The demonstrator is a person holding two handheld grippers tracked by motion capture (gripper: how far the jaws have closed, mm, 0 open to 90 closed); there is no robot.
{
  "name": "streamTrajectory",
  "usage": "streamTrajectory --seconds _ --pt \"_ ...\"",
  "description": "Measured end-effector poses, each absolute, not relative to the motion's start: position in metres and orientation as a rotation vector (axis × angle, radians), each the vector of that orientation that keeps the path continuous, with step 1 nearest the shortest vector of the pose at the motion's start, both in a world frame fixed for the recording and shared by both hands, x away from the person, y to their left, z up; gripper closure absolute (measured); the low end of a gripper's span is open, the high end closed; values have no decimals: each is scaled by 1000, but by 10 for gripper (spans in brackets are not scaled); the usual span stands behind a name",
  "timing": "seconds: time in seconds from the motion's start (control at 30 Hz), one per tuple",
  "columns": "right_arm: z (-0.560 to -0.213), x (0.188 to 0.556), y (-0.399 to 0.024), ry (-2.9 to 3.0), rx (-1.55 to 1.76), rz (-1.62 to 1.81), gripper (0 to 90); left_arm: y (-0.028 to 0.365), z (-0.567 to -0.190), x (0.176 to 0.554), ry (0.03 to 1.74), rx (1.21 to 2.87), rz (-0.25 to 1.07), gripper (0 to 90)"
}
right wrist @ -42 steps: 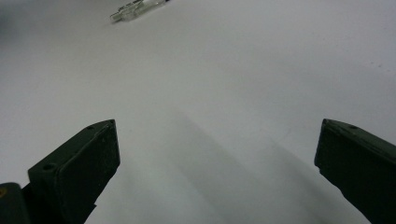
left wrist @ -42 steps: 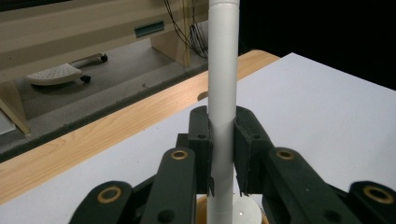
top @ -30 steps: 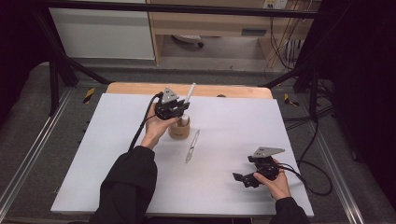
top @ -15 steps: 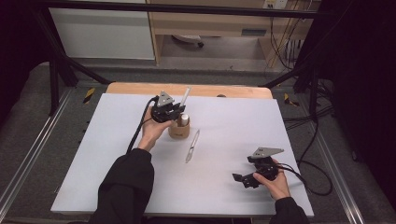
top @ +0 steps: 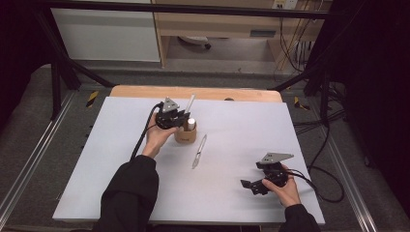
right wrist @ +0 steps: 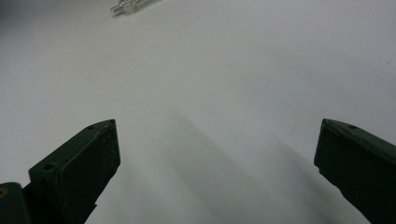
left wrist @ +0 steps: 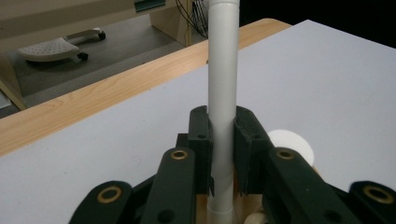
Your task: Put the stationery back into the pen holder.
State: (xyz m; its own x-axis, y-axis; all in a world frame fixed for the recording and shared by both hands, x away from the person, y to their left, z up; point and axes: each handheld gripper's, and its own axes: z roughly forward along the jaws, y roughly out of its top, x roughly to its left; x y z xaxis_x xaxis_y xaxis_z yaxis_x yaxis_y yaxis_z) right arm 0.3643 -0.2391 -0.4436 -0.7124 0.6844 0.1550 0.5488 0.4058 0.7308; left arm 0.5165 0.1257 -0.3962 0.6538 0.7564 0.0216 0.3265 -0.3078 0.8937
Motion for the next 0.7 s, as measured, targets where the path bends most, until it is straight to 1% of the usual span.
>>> streamTrajectory --seconds 0.1,0.4,0.7 --pt "-443 364 -239 2485 1107 1196 10 127 -399 516 862 1880 538 781" --pt "-444 364 -239 2487 1102 1194 10 126 -399 513 857 1911 547 776" --pt "-444 364 -239 2489 1105 1193 10 130 -396 511 860 1950 565 678"
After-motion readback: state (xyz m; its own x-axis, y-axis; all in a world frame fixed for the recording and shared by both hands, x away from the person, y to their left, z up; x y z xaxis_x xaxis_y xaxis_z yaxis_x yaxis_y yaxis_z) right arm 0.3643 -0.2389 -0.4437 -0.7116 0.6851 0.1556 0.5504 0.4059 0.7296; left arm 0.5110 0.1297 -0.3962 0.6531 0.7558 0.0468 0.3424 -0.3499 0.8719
